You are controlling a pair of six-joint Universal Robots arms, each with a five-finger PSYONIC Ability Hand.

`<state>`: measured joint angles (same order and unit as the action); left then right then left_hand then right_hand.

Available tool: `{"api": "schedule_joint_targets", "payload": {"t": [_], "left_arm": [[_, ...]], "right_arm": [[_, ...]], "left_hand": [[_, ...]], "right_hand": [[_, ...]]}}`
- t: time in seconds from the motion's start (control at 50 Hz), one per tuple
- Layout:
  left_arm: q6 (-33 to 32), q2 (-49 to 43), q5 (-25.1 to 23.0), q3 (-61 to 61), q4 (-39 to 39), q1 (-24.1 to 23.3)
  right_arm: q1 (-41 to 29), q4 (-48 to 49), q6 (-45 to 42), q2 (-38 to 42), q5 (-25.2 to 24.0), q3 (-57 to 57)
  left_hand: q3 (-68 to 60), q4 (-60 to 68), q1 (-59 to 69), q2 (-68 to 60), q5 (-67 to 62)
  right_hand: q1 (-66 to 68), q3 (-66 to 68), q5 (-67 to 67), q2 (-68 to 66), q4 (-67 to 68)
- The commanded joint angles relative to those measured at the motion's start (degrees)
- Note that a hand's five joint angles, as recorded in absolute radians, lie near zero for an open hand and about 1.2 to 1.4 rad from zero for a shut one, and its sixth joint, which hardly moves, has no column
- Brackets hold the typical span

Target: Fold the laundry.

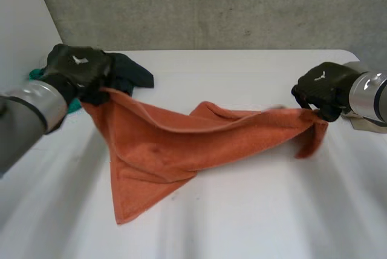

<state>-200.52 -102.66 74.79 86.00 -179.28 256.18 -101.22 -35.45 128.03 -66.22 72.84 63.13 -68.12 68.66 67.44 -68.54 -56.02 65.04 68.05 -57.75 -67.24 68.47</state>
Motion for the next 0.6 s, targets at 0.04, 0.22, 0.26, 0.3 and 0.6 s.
{"api": "schedule_joint_targets", "payload": {"t": [0.04, 0.22, 0.26, 0.3, 0.6], "left_arm": [[-0.83, -13.94, 3.94, -8.81, -2.55, -3.49], [-0.66, -16.88, 8.52, -26.58, -12.31, -5.34], [0.65, -14.08, 9.22, -30.35, -16.86, -5.95], [2.32, -11.35, 10.19, -32.9, -20.73, -6.75], [6.64, -2.81, 10.64, -11.93, -16.62, -5.26]], "right_arm": [[-1.87, 11.95, -6.46, 10.82, -0.15, -2.3], [-2.06, 33.93, 0.19, 18.06, 8.98, -20.4], [-1.79, 40.24, 5.44, 15.79, 11.96, -23.83], [-1.27, 45.09, 10.81, 12.28, 12.86, -24.81], [3.92, 41.61, 22.09, 4.09, -8.31, -9.27]], "left_hand": [[-11.88, 11.34, 12.56, -11.46, -13.98], [-11.88, 11.34, 12.56, -11.46, -13.98], [-11.88, 11.34, 12.56, -11.46, -13.98], [-11.88, 11.34, 12.56, -11.46, -13.98], [-11.88, 11.34, 12.56, -11.46, -13.98]], "right_hand": [[14.96, 11.95, -12.25, -12.76, 11.53], [14.96, 11.95, -12.25, -12.76, 11.53], [14.96, 11.95, -12.25, -12.76, 11.53], [14.96, 11.95, -12.25, -12.76, 11.53], [14.96, 11.95, -12.25, -12.76, 11.53]]}}
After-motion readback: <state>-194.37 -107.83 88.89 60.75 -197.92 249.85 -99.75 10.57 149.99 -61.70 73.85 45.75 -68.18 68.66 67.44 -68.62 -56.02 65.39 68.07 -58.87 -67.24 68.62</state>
